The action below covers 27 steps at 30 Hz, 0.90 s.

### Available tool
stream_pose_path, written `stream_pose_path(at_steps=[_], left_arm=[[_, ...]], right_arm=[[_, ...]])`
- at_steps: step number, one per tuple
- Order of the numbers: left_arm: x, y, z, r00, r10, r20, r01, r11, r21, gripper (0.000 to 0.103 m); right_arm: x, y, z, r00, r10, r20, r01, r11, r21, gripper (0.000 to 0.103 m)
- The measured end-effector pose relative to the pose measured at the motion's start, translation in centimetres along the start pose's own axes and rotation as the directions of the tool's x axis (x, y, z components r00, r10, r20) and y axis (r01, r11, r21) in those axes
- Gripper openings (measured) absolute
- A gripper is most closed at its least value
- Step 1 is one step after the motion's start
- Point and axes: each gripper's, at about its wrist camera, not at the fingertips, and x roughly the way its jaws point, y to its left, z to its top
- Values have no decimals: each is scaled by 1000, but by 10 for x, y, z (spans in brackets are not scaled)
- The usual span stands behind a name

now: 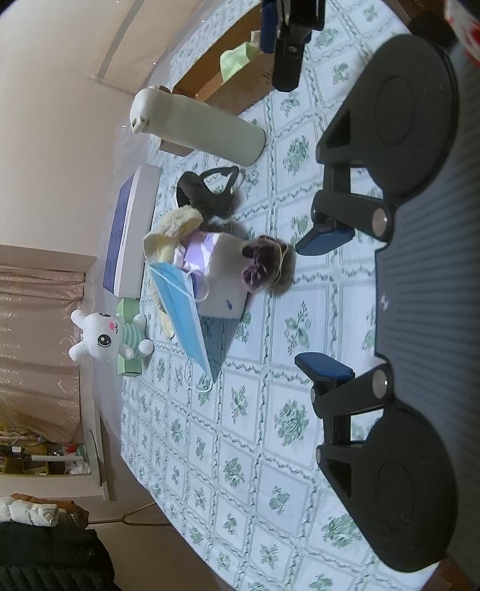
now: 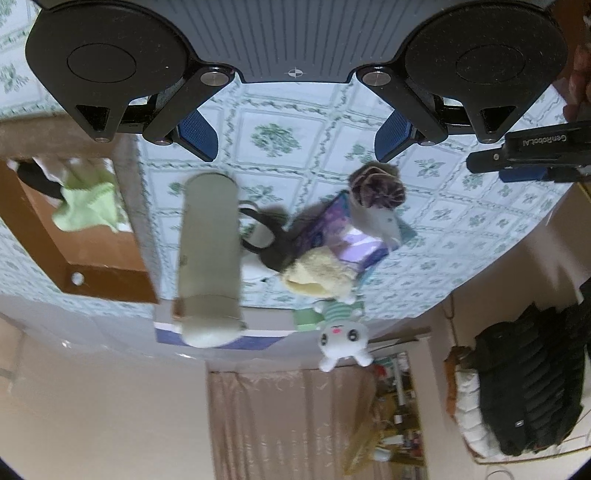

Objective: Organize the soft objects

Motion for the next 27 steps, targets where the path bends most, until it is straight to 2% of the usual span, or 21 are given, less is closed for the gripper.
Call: stream_pose_path(at_steps=[3,5,12,16,21,27], left_arm=[[5,12,3,1000,-6,5,6,1000,22,55],[9,21,7,1000,-7,6,7,999,35,62],[30,49,20,998,-64,10,63,991,119,71],[48,63,28,995,-96,0,94,979,181,84],[70,73,37,990,-138,-16,136,943,304,94],[100,79,40,987,-157,-35,154,862,483,94]], right_arm=[[11,10,4,1000,16,-2,-16,999,-36,91],[19,17,7,1000,25,-8,-26,998,-50,91],[56,44,14,998,41,-41,-45,994,-95,91],[81,58,16,997,39,-67,-45,994,-97,91],[110,72,18,995,40,-89,-50,993,-107,91],[145,81,23,993,32,-117,-45,993,-107,91]])
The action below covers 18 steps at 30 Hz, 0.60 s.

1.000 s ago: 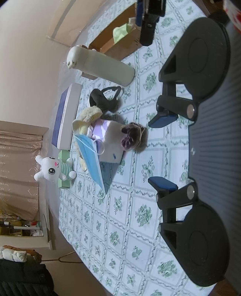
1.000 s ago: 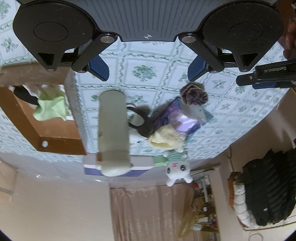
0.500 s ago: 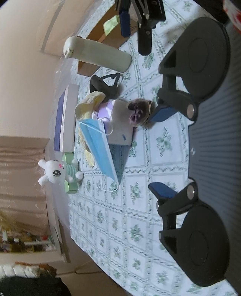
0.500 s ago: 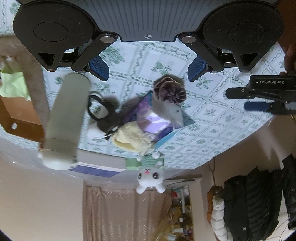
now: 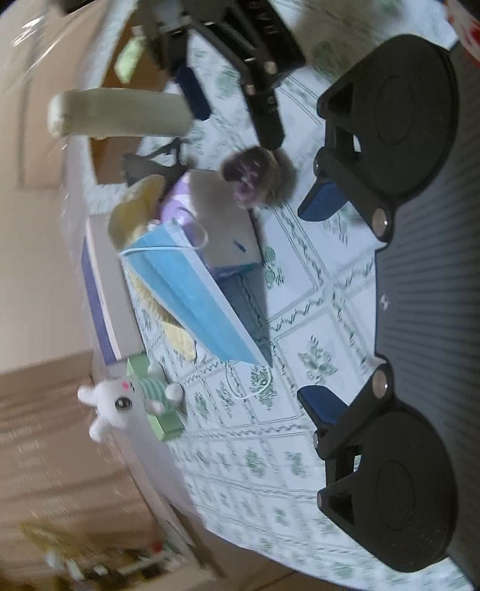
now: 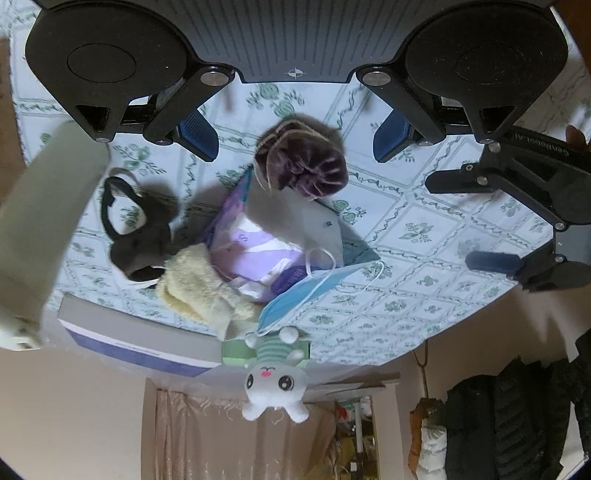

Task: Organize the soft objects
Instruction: 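Grasp the blue face mask with the left tool while the right tool grasps the purple scrunchie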

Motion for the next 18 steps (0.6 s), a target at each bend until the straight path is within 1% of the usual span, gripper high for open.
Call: stream_pose_path(at_steps=[2,6,7,8,12,13,14,16,17,18], left_arm=[[9,4,-1,1000,-5,-2,5,999,38,94],[23,13,1,999,-32,-1,32,996,79,94],[25,13,2,999,-36,0,36,995,94,94],[28,14,3,999,-43,1,43,993,111,94],[38,14,8,998,-66,6,63,982,180,93],[41,14,9,998,-69,9,66,979,195,91],[43,14,11,997,-71,12,67,975,210,90],[48,13,15,997,-70,22,63,967,248,87],[51,12,17,997,-69,27,59,961,269,84],[54,11,19,997,-66,31,54,955,291,82]], right_arm=[[9,1,3,1000,-3,-6,3,1000,9,91],[27,3,7,1000,-13,-26,14,1000,24,90],[31,4,7,999,-14,-29,15,1000,25,88],[35,4,8,999,-15,-34,15,1000,25,83],[43,7,8,998,-26,-56,27,1000,15,67],[43,7,8,998,-35,-56,36,999,10,54],[42,7,7,998,-38,-53,38,999,9,45],[37,6,8,998,-39,-42,40,999,15,35],[34,5,9,999,-40,-37,40,999,14,25],[31,5,10,999,-42,-33,42,999,12,23]])
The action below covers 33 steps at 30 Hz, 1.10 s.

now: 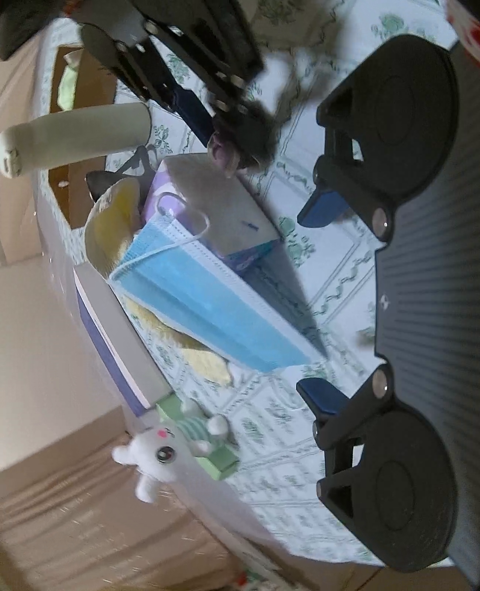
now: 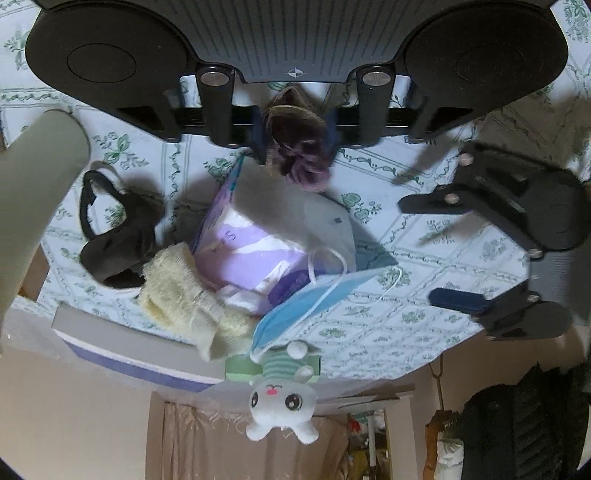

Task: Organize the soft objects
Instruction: 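Grasp the blue face mask with the left tool while the right tool grasps the purple scrunchie, then carry the face mask and scrunchie over the cardboard box with both tools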

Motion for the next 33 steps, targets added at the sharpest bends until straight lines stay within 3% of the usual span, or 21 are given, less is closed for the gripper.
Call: stream_pose_path(at_steps=[6,9,14,16,20,23,28,33], left_arm=[[20,-8,13,999,35,-6,-34,983,183,61],[31,-10,18,998,56,-13,-51,968,244,44],[35,-11,26,998,65,-11,-61,971,231,10],[32,-13,28,996,84,-20,-77,974,213,5],[14,-11,30,992,116,-54,-112,991,72,1],[-9,-12,29,989,129,-73,-133,989,-65,1],[-48,-23,26,988,107,-108,-132,955,-266,1],[-83,-42,25,992,82,-98,-115,911,-397,1]], right_arm=[[-11,-6,1,1000,-12,3,12,1000,12,20],[-15,-11,-1,1000,-21,2,21,1000,20,20],[-19,-16,-3,1000,-29,4,29,999,29,20],[-22,-16,-2,1000,-27,8,27,999,31,20],[-31,-17,-4,1000,-21,20,20,999,34,20],[-40,-18,-6,999,-19,29,18,999,36,20],[-62,-20,-12,999,-21,45,19,999,47,20],[-85,-25,-19,997,-26,67,22,998,61,20]])
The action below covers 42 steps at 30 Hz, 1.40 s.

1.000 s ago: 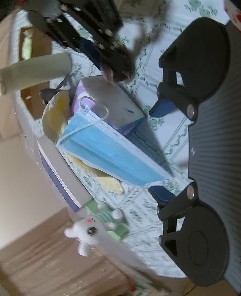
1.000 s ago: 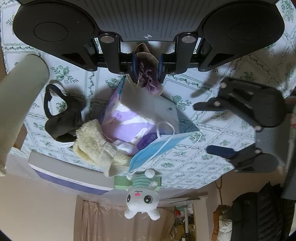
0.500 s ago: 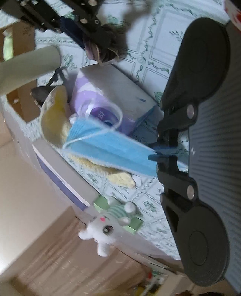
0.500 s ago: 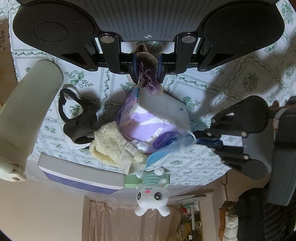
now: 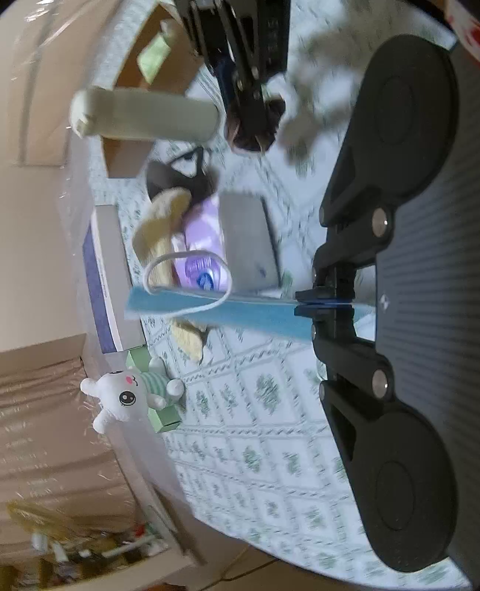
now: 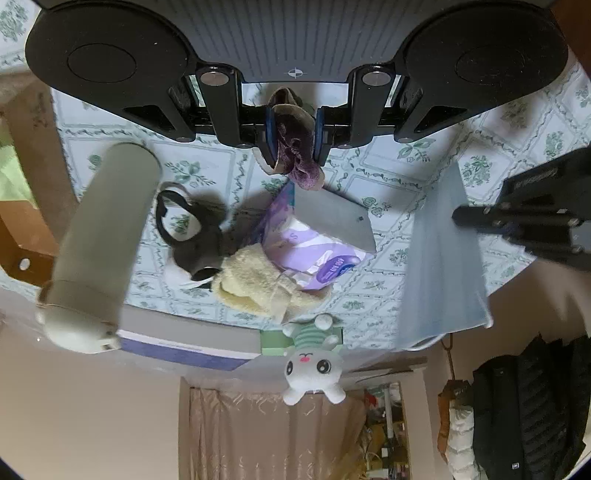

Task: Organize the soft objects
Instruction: 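Carry the face mask and scrunchie over the cardboard box with both tools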

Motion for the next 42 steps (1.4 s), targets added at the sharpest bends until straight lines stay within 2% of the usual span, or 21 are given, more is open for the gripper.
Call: stream_pose_path(at_steps=[9,15,29,42], left_arm=[[-48,-33,-5,996,-70,50,77,984,-162,0],[-65,-58,-1,988,-132,80,146,966,-214,0],[-73,-124,21,960,-265,92,278,942,-190,0],[-60,-170,52,921,-378,95,389,909,-149,0]], right_arm=[[-42,-13,-12,999,3,45,-4,1000,26,20],[-66,-31,-19,997,-20,70,16,998,54,20],[-112,-87,-39,990,-92,109,77,987,141,20],[-142,-136,-54,976,-181,118,150,961,234,20]])
